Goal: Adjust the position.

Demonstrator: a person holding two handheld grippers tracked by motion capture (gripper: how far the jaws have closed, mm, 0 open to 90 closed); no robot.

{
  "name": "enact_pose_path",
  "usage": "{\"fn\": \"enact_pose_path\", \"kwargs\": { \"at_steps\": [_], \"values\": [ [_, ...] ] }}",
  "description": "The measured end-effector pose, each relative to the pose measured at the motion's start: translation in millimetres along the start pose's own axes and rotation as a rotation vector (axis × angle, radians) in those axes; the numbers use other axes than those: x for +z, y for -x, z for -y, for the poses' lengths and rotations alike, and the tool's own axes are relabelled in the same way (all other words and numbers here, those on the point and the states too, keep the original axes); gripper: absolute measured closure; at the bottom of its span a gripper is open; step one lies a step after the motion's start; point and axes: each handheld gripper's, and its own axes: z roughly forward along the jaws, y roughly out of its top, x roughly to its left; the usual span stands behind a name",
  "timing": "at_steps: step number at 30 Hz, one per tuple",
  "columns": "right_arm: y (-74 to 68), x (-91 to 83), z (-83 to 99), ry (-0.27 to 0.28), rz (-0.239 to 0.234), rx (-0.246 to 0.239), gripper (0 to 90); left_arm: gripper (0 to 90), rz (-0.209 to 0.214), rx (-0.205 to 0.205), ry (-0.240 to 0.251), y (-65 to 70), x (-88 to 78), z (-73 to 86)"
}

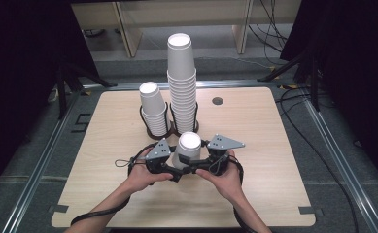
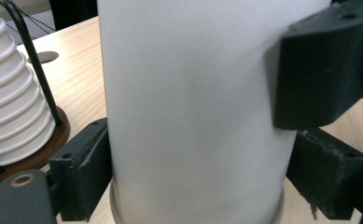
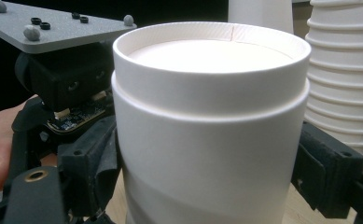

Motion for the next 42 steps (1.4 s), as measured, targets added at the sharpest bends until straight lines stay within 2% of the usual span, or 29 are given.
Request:
{"fn": "enact_pose_path", "kwargs": {
  "at_steps": [5,7,11,12,13,15,20,22,23,24,25,28,30,31,32,33,34,36,37,38,42],
  "values": [
    [-0.1,-0.5,-0.8,-0.011,-0.014,0.015,16.8,15.4,-0.007,0.024,-0.029,-0.6,-1.2,-1.2],
    [1.3,-0.8,-2.1,0.005,-0.008,0.010,15.6,15.6,-0.012,0.031,-0.037,-1.5,-2.2,-1.7],
    [3.9,-3.3,-5.4,-0.001,-0.007,0.006,15.3,16.2,-0.017,0.032,-0.037,-3.9,-5.0,-3.1],
    [3.9,-3.8,-6.3,-0.012,-0.009,0.019,15.3,16.3,-0.013,0.031,-0.033,-4.1,-5.3,-3.3],
    [5.5,-3.8,-7.3,-0.015,-0.004,0.000,15.3,16.6,-0.017,0.038,-0.035,-3.9,-5.5,-3.6],
    [5.5,-2.6,-8.2,-0.019,-0.008,0.007,15.3,17.1,-0.021,0.055,-0.045,-3.6,-5.6,-4.1],
    [4.8,-2.6,-9.6,-0.006,-0.008,-0.003,15.3,18.0,-0.020,0.057,-0.046,-3.8,-5.3,-3.5],
    [4.9,-2.2,-8.5,-0.009,-0.006,-0.007,15.4,18.3,-0.019,0.058,-0.044,-3.6,-4.9,-2.6],
    [3.6,-1.8,-7.8,-0.015,-0.012,0.012,15.4,18.4,-0.015,0.058,-0.038,-3.5,-4.1,-1.6],
    [4.2,-1.7,-7.6,-0.011,0.000,-0.007,15.4,18.6,-0.016,0.065,-0.044,-4.0,-4.7,-1.3],
    [4.4,-1.4,-7.1,-0.028,-0.007,-0.005,15.4,18.7,-0.012,0.062,-0.042,-4.0,-4.6,-0.8],
    [3.0,-0.7,-6.7,-0.030,-0.013,0.005,15.3,18.9,-0.011,0.065,-0.053,-5.4,-6.6,-0.1],
    [3.6,-0.5,-6.7,-0.036,-0.001,-0.008,15.3,19.1,-0.008,0.065,-0.045,-6.3,-6.3,0.4],
    [2.6,-0.7,-6.9,-0.043,-0.002,0.006,15.3,19.1,-0.018,0.066,-0.052,-7.0,-7.8,-0.4],
    [3.4,-0.2,-7.2,-0.029,-0.006,-0.009,15.2,19.2,-0.015,0.067,-0.054,-7.4,-8.5,-1.0],
    [2.3,-0.7,-7.7,-0.037,-0.011,0.002,15.2,19.2,-0.015,0.059,-0.040,-7.0,-8.1,-1.1],
    [3.5,-0.3,-8.3,-0.030,-0.012,-0.017,15.1,19.2,-0.020,0.074,-0.055,-7.9,-9.7,-2.1],
    [3.3,-0.9,-9.6,-0.033,-0.002,-0.021,15.1,19.2,-0.026,0.078,-0.056,-7.9,-10.4,-2.6],
    [2.3,-1.7,-10.2,-0.042,-0.012,0.003,15.1,19.2,-0.024,0.073,-0.053,-7.7,-10.5,-2.8],
    [3.8,-1.4,-10.6,-0.028,-0.015,-0.016,15.1,19.2,-0.026,0.073,-0.047,-7.7,-10.3,-2.7],
    [3.8,-1.7,-11.6,-0.037,-0.020,-0.013,15.1,19.3,-0.023,0.086,-0.063,-8.6,-11.0,-3.6]
  ]
}}
